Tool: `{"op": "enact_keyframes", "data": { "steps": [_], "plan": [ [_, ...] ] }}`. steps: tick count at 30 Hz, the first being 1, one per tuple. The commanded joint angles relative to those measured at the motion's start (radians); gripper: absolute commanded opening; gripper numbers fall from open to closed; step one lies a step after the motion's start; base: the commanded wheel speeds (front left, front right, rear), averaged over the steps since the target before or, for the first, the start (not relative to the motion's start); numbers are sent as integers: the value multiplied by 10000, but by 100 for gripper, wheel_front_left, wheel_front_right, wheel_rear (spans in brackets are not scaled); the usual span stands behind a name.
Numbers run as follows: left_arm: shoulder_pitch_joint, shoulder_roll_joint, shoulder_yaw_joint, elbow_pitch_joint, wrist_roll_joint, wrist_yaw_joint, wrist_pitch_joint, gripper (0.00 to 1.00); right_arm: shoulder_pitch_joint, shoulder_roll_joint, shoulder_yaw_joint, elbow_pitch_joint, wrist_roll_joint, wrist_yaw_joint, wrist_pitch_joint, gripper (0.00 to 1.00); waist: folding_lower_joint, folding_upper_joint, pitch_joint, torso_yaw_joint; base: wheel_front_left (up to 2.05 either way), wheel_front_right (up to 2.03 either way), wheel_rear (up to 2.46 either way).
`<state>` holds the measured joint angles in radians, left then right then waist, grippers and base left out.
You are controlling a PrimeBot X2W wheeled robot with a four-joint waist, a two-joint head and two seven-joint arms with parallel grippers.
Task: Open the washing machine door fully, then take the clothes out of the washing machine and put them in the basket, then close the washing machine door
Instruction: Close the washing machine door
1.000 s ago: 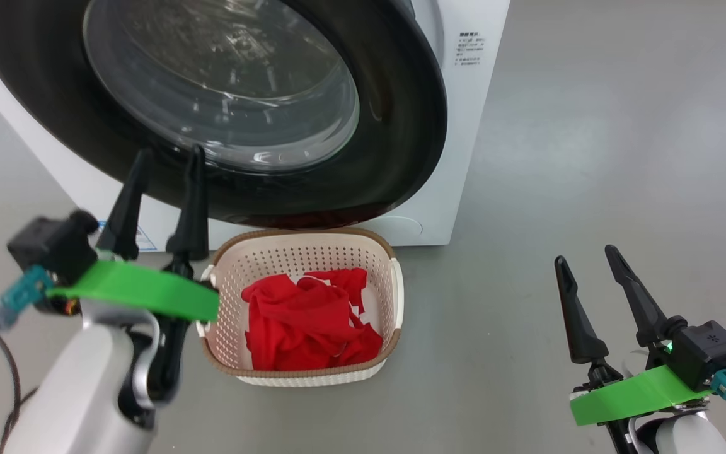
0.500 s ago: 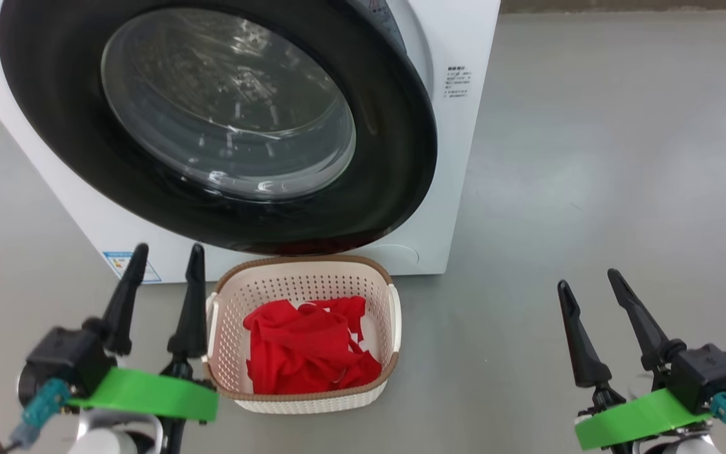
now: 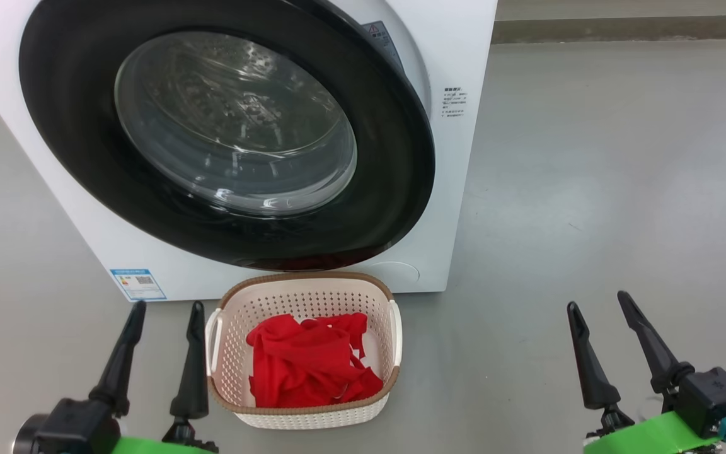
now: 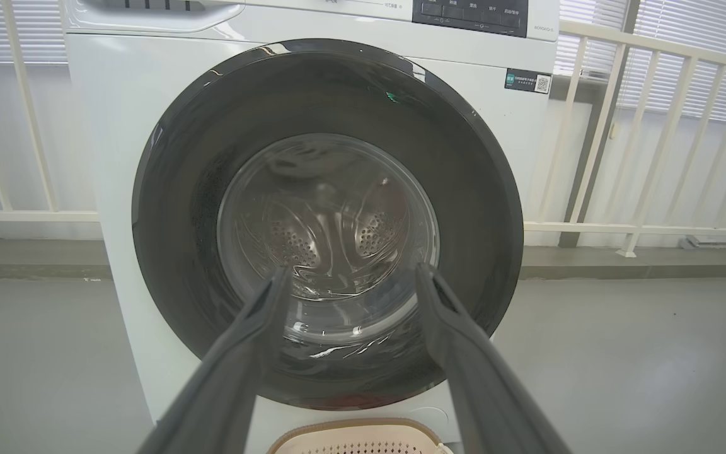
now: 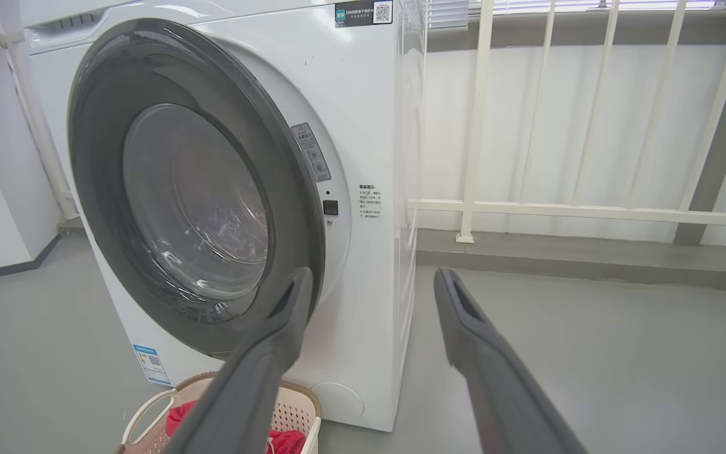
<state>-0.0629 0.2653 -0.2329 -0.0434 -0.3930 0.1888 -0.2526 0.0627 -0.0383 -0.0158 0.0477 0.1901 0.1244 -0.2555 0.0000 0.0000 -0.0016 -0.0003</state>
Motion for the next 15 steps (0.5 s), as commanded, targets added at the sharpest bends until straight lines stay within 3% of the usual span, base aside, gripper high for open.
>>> {"op": "enact_keyframes", "data": {
  "steps": [1,15],
  "plan": [
    [-140,117,463,-304,112,55,-91,100,-94,-119,214,-295,-78,63,-63,100,0,0,-3,3,0,0,0],
    [803,-607,1130,-142,743,-407,-91,100,247,-119,140,-451,24,63,-63,100,0,0,-275,-41,0,0,0]
  ]
}}
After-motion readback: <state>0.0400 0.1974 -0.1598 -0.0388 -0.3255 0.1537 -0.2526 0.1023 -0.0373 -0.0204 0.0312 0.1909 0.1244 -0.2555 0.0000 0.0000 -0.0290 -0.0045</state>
